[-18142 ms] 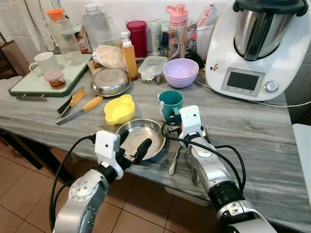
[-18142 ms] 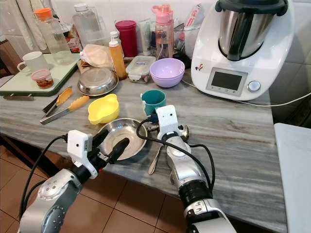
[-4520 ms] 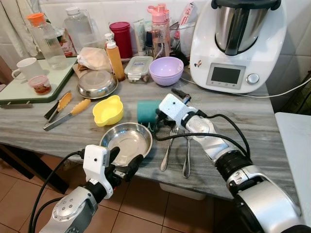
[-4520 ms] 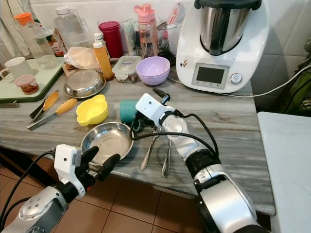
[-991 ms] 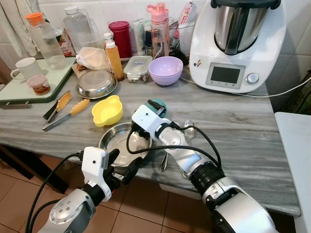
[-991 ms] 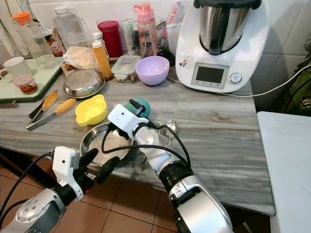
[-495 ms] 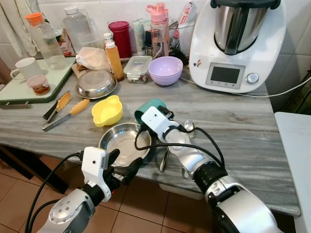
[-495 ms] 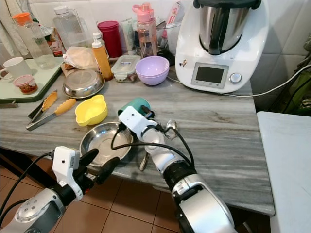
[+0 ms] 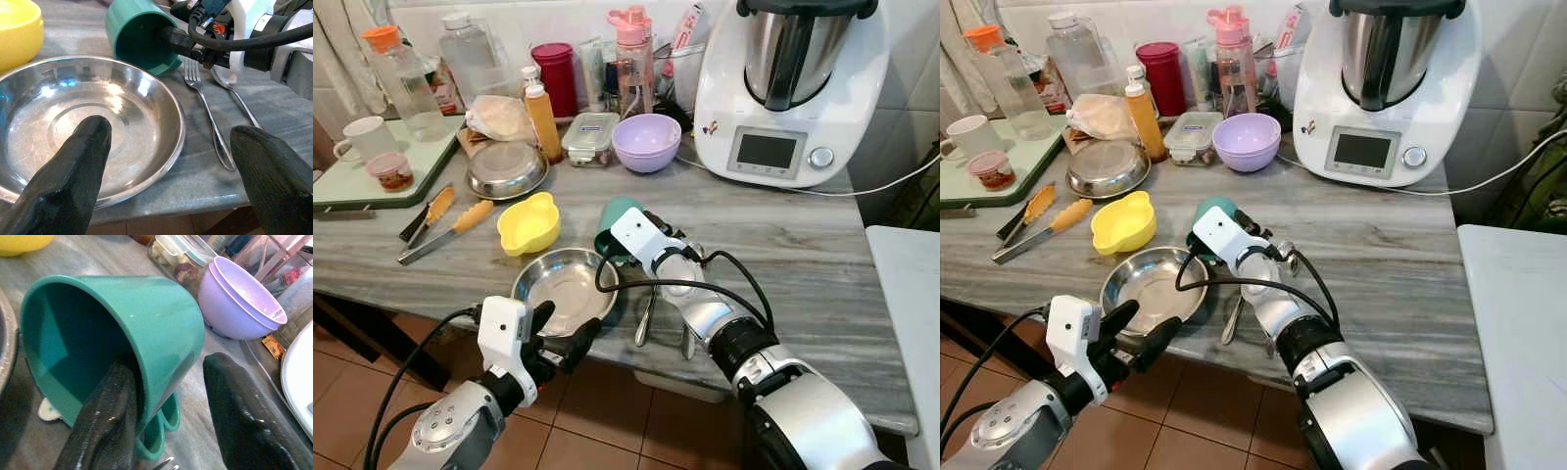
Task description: Setting the table
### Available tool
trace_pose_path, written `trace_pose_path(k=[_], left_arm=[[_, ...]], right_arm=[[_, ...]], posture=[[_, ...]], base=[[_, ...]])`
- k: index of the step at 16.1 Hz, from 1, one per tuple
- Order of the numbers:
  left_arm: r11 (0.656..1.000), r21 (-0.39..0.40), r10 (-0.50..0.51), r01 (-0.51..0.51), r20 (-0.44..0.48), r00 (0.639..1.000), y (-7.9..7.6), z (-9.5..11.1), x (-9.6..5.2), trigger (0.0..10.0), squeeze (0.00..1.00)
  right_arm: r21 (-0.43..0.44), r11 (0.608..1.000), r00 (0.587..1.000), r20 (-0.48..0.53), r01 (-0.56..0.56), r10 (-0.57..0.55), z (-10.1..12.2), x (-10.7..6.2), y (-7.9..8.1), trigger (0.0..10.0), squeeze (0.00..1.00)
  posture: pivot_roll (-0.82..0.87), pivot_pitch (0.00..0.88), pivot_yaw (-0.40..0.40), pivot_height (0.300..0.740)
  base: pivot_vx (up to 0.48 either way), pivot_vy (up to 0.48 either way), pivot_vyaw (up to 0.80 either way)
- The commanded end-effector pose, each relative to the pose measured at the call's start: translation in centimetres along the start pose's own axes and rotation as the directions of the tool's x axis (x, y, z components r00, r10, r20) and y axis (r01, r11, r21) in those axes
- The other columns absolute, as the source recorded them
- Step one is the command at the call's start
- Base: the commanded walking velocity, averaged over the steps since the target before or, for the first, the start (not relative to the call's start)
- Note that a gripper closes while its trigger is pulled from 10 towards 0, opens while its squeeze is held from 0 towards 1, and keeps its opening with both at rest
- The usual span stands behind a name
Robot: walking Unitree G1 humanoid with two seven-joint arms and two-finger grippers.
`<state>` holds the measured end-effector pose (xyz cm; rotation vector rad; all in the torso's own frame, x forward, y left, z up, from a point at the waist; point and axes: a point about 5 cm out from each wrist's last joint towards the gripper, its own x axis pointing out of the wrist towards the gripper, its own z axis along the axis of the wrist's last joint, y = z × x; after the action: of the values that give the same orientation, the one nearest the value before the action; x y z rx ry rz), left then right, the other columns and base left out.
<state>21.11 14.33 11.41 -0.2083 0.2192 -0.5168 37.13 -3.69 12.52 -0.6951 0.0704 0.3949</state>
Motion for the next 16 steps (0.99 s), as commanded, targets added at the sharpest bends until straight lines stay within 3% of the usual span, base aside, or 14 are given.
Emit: trace_pose_path(k=[1,16], left_arm=[[1.000,0.012,0.014,-0.013,-0.009,1.000,0.2,-0.1,-0.2,10.0,0.00],[1.000,0.020,0.013,-0.013,-0.002,1.000,0.0,0.0,0.3,10.0,0.00]], right_arm=[[0.005,1.000,1.000,0.021,0.005,-0.005,0.8,0.2,-0.1,0.0,0.00],[0.003,0.999,0.999,0.005,0.050,-0.050,0.2,0.3,-2.0,0.0,0.00]], posture=[[-0.02,0.028,0.105,0.740],[-0.03,0.026,0.101,0.740]], base=[[0.000,0.000,0.00],[0.000,0.000,0.00]])
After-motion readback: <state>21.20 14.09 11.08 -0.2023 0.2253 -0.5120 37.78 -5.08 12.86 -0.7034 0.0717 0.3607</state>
